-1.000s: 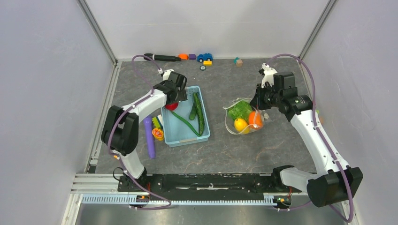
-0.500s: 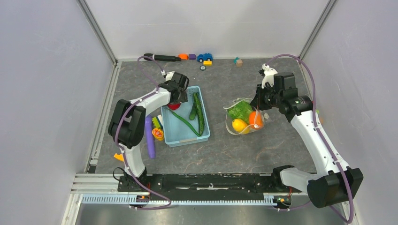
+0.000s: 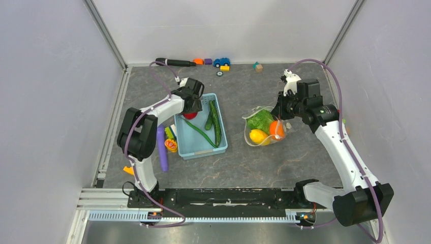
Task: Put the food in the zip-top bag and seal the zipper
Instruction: Pick up the fake fruit from the bin, then place the fake fruit in the zipper food storage bag.
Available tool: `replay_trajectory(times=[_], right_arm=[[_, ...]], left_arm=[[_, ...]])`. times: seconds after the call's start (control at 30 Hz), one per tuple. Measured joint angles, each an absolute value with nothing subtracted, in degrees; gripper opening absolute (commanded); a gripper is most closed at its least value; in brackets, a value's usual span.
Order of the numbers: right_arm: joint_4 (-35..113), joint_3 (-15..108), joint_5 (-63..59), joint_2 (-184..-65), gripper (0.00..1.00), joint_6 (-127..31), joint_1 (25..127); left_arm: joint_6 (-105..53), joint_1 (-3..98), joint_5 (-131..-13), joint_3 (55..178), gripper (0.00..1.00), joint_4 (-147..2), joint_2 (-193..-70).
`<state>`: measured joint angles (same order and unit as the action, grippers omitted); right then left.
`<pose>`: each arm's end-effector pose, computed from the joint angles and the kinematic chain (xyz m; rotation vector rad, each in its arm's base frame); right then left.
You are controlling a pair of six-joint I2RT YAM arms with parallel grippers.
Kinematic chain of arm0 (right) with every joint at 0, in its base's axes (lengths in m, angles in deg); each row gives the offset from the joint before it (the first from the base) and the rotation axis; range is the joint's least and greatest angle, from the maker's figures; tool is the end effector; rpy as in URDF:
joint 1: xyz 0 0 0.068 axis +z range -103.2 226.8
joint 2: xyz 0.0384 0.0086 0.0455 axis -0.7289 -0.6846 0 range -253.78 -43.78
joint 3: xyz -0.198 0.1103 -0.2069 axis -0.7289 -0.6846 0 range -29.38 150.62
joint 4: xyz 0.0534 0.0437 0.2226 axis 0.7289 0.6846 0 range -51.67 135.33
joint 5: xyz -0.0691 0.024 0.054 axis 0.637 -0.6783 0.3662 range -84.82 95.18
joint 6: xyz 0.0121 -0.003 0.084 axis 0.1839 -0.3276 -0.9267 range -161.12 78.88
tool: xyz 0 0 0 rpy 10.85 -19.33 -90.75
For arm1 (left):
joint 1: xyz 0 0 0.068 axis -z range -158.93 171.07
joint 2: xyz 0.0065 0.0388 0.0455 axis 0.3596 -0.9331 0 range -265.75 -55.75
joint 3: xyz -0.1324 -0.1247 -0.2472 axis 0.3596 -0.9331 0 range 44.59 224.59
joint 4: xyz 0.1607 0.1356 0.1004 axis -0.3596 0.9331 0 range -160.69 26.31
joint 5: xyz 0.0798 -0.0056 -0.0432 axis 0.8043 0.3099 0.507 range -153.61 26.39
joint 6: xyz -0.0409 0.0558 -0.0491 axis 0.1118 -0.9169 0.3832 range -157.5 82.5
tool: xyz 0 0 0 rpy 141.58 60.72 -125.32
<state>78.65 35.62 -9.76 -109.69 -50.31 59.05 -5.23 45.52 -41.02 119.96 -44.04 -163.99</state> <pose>0.2140 0.0662 0.3468 -0.1986 2.3016 0.4914 0.3749 -0.1390 0.2086 -0.3052 2.4761 0.1156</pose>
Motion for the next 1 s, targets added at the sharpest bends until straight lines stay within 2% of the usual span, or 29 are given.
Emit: replay_trajectory(times=[0.17, 0.37, 0.5, 0.57, 0.73, 1.0], right_arm=[[78.7, 35.6, -9.8, -109.4, 0.00, -50.3, 59.0], [78.7, 35.6, -9.8, -108.9, 0.00, -50.4, 59.0], [78.6, 35.4, -10.0, -108.6, 0.00, -50.9, 59.0], [78.6, 35.4, -10.3, -108.4, 0.00, -51.3, 59.0], [78.1, 35.1, -11.5, -107.7, 0.00, -52.3, 59.0], [76.7, 33.3, -15.6, -106.5, 0.00, -54.0, 59.0]], left_arm=[[-5.3, 45.5, -45.2, 117.5, 0.29, -44.3, -159.4], [-6.9, 46.8, -56.5, 108.3, 0.27, -50.2, -142.3], [-10.3, 51.8, -65.1, 106.8, 0.30, -56.7, -133.6], [-12.9, 58.4, -68.1, 106.9, 0.31, -59.5, -131.5], [-18.5, 71.6, -74.8, 108.8, 0.32, -63.1, -131.6], [-20.3, 75.8, -75.5, 114.3, 0.35, -65.4, -139.5]])
